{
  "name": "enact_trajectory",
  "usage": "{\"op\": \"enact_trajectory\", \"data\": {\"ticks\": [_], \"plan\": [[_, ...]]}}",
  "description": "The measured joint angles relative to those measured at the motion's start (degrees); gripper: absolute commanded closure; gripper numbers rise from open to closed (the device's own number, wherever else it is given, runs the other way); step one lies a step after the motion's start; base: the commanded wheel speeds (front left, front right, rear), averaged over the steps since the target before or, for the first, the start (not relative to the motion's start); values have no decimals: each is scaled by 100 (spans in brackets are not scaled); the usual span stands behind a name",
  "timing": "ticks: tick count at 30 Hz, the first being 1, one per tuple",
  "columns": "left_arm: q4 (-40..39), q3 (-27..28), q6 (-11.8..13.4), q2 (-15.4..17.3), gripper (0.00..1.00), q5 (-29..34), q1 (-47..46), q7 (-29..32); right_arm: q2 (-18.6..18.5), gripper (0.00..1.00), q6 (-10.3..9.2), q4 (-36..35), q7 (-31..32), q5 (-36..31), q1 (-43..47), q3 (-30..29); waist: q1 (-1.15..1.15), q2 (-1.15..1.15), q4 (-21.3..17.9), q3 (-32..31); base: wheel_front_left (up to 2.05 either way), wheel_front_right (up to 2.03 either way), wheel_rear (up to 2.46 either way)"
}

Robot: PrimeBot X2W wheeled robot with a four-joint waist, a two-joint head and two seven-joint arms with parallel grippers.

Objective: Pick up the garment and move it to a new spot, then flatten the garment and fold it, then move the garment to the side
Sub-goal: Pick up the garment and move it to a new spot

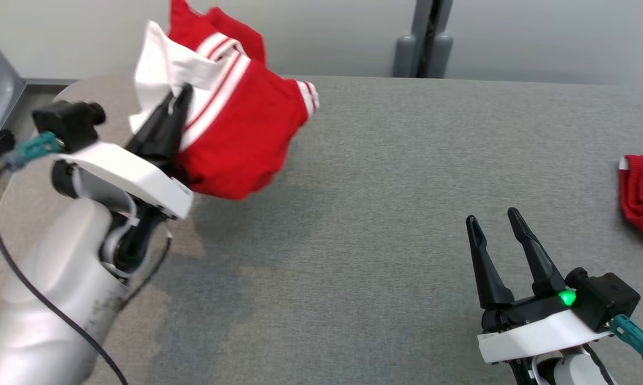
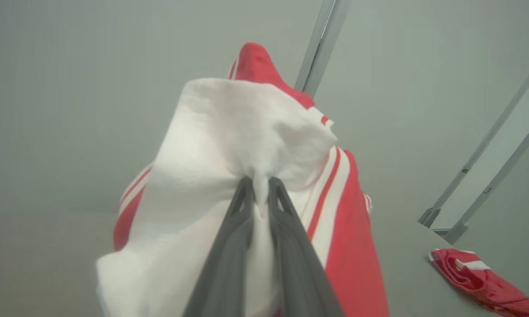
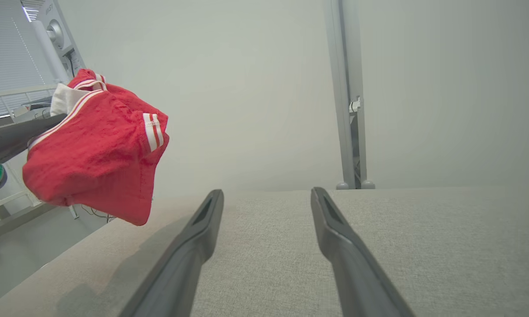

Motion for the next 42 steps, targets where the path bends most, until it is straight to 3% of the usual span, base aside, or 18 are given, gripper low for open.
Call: {"op": "enact_trajectory", "data": {"ticks": [10, 21, 34, 35, 36, 37, 42], "plan": [[-130, -545, 175, -776, 100, 205, 440, -214, 41, 0, 0, -53, 0, -94, 42, -293, 0, 0, -625, -83, 0, 0, 0], [959, -939, 168, -1610, 100, 475, 449, -489, 79, 0, 0, -94, 0, -100, 10, -392, 0, 0, -1396, 34, 0, 0, 0], [2121, -1009, 100, -1930, 100, 699, -25, -655, 145, 0, 0, -53, 0, -53, -115, -298, 0, 0, -2018, 275, 0, 0, 0], [2215, -1061, 130, -1936, 80, 761, -30, -655, 149, 0, 0, -52, 0, -48, -125, -292, 0, 0, -2038, 295, 0, 0, 0], [2308, -1106, 135, -1933, 21, 808, -30, -655, 153, 0, 0, -44, 0, -47, -136, -287, 0, 0, -2056, 315, 0, 0, 0], [2366, -1134, 138, -1931, 0, 821, -29, -655, 157, 0, 0, -37, 0, -46, -150, -280, 0, 0, -2069, 332, 0, 0, 0], [2256, -1262, 79, -1947, 0, 754, -4, -657, 166, 0, 0, -9, 0, -45, -167, -298, 0, 0, -2062, 360, 0, 0, 0]]}}
